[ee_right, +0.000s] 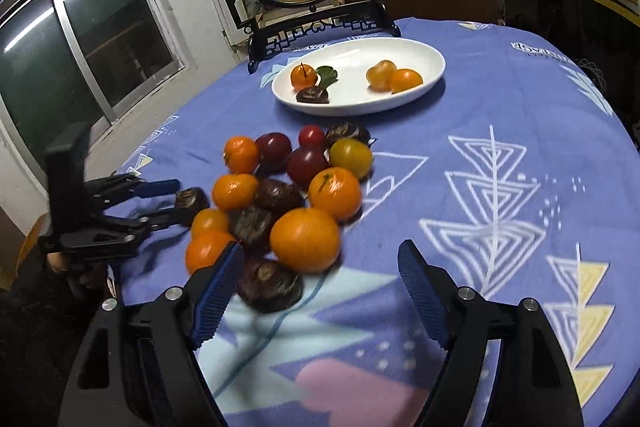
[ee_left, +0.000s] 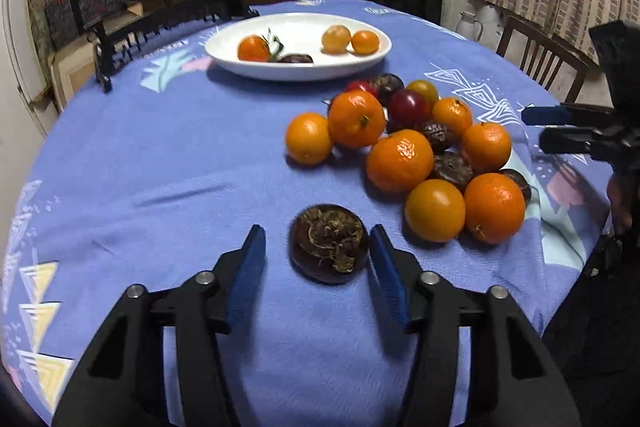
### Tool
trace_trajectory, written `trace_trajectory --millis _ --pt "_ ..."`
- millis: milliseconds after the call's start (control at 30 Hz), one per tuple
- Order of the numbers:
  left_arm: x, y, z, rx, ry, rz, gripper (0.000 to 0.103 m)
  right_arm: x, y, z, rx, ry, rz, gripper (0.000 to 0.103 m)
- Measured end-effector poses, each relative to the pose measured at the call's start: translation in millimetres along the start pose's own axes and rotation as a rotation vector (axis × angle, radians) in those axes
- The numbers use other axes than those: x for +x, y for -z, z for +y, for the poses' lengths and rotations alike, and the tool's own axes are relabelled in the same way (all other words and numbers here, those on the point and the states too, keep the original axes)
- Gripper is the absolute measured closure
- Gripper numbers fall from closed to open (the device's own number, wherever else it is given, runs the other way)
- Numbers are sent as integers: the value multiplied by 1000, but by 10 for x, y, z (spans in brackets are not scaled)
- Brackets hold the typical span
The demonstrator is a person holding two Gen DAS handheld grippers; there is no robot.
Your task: Organize fruits
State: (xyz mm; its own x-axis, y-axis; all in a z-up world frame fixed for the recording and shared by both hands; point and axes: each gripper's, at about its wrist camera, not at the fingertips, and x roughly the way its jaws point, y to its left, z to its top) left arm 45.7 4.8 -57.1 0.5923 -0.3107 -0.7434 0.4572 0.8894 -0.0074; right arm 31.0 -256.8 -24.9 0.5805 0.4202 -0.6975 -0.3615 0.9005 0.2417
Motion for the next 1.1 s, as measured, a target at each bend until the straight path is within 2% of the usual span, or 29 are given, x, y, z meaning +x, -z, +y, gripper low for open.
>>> trace_trajectory --millis 167,467,600,633,733,767,933,1100 --pt "139 -11 -72 6 -26 10 59 -15 71 10 18 -3 -2 23" --pt "26 31 91 -83 1 -27 60 205 17 340 -107 48 23 23" --pt "-6 49 81 -86 6 -29 60 370 -84 204 -12 48 46 23" --pt "-15 53 79 -86 6 -31 60 400 -89 154 19 37 53 25" --pt "-42 55 86 -88 8 -38 60 506 -67 -43 129 -62 89 56" --pt "-47 49 91 -90 8 -40 60 509 -54 -78 151 -83 86 56" --pt "-118 -22 106 -107 13 -63 60 327 -48 38 103 -102 32 56" --pt "-289 -282 83 -93 30 -120 60 -26 -244 19 85 -110 -42 56"
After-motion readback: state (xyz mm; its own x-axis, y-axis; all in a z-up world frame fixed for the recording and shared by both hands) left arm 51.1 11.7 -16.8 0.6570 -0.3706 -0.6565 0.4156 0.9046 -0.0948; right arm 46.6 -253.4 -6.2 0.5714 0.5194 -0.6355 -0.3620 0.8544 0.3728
